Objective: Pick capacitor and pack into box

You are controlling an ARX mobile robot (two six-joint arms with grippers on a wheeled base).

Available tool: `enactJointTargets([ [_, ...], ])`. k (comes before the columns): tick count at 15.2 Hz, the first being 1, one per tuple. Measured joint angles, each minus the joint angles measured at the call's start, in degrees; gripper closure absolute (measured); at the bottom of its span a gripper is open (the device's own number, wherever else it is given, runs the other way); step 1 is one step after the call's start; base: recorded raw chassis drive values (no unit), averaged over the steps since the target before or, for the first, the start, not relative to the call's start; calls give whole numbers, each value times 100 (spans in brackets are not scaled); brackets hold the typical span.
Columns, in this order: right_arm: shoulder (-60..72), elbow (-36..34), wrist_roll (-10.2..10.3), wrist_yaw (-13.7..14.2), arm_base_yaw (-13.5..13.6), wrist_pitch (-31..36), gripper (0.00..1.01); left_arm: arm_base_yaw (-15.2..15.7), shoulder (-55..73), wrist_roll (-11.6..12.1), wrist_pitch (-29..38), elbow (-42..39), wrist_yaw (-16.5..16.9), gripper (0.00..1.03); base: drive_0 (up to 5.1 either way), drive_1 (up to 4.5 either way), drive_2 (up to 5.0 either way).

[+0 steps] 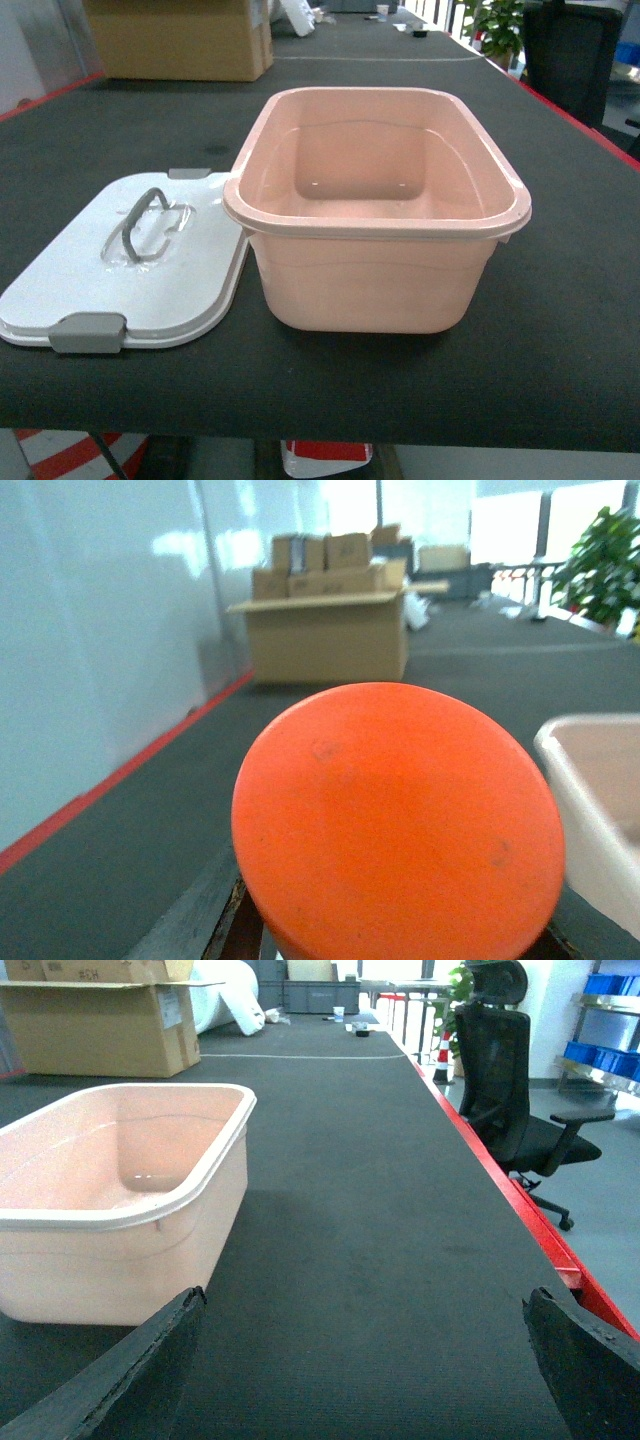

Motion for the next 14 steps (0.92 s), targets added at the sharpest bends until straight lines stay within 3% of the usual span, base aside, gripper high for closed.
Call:
enactJointTargets([
  [1,0,0,0,2,0,-2,3,-74,940,11,452,737,225,58,0,0,0],
  [2,0,0,0,0,0,-2,3,-157,1670,-7,409,1355,343,58,0,0,0],
  [4,0,0,0,0,0,-2,3,-597,3582,-92,-4,2929,426,58,0,0,0],
  [8,0,0,0,0,0,-2,3,-1421,5556,-393,-883,5421,409,58,0,0,0],
  [10,0,0,0,0,0,-2,3,-1720,6111,-509,-1016,6124,396,36,0,0,0],
  [11,0,0,0,0,0,-2,3,-1779,6146,-529,-1014,6151,380,29,0,0,0],
  [13,0,0,0,0,0,-2,3,-1812,6008,-584,-957,6026,341,3,0,0,0],
  [14,0,0,0,0,0,-4,3,-1694,5755,-579,-962,5777,343,5,0,0,0],
])
